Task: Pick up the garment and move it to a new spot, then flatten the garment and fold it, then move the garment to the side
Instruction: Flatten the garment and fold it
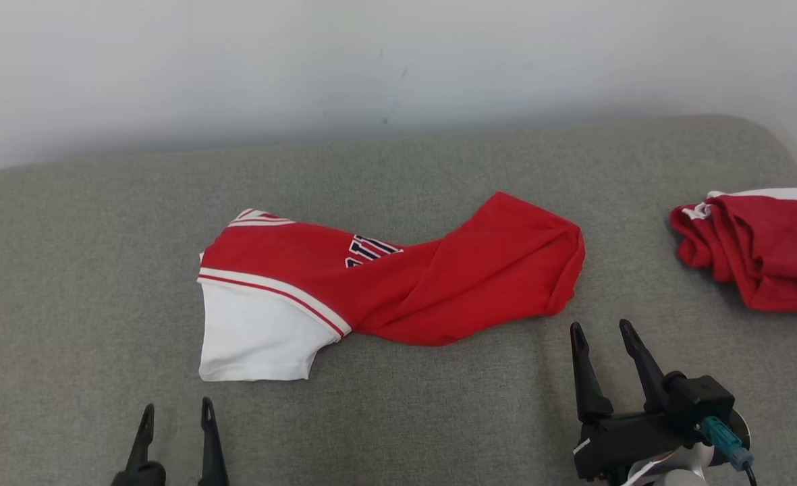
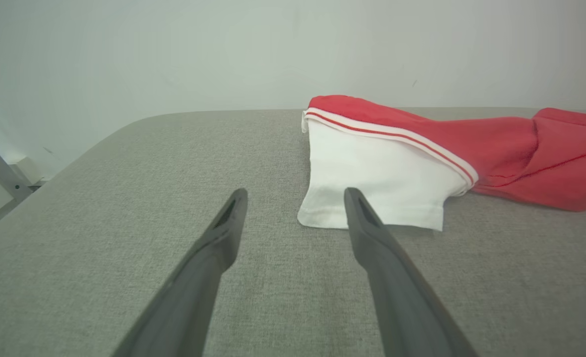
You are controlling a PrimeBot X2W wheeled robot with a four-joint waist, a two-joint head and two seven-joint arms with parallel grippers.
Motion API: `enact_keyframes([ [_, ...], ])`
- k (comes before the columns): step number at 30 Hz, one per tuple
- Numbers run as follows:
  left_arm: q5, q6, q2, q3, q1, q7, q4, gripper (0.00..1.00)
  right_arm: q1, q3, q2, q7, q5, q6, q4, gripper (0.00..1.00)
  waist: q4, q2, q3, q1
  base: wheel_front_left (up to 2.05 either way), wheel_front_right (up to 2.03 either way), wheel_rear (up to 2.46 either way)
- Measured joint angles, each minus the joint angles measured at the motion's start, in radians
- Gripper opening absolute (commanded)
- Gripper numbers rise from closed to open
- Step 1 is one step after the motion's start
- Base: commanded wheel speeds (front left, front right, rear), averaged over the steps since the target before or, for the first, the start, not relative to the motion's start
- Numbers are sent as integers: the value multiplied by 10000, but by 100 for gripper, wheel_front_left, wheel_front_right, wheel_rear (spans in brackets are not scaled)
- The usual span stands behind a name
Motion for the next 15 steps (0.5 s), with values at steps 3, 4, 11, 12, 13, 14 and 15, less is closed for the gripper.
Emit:
enact_keyframes([
  [3, -88, 2, -10, -104, -369, -2, 105, 100, -211, -29, 0, 0, -84, 0, 35, 100, 38, 1, 343, 0, 0, 0, 0],
  [4, -125, 2, -12, -180, -494, 0, 121, 100, -286, -50, -2, 0, -119, 0, 52, 100, 51, 0, 462, 0, 0, 0, 0],
  [11, -330, 12, -21, -803, -1277, 0, 190, 100, -956, -240, 0, 0, -324, 0, 261, 100, 196, 1, 1331, 0, 0, 0, 0],
  [12, -332, 13, -19, -888, -1360, 0, 205, 100, -1047, -268, 0, 2, -343, 0, 339, 100, 226, 1, 1447, 1, 0, 0, 0],
  [13, -347, 23, -19, -978, -1447, 0, 234, 100, -1128, -303, -2, 0, -366, 0, 414, 100, 261, 1, 1563, 1, 0, 0, 0],
  [14, -368, 23, -19, -1060, -1512, 0, 249, 100, -1204, -343, 0, 0, -389, 0, 485, 100, 297, 2, 1670, 1, 0, 0, 0],
  [15, -385, 25, -19, -1131, -1571, 0, 274, 100, -1278, -383, 0, 0, -399, 0, 560, 100, 335, 1, 1774, 1, 0, 0, 0],
])
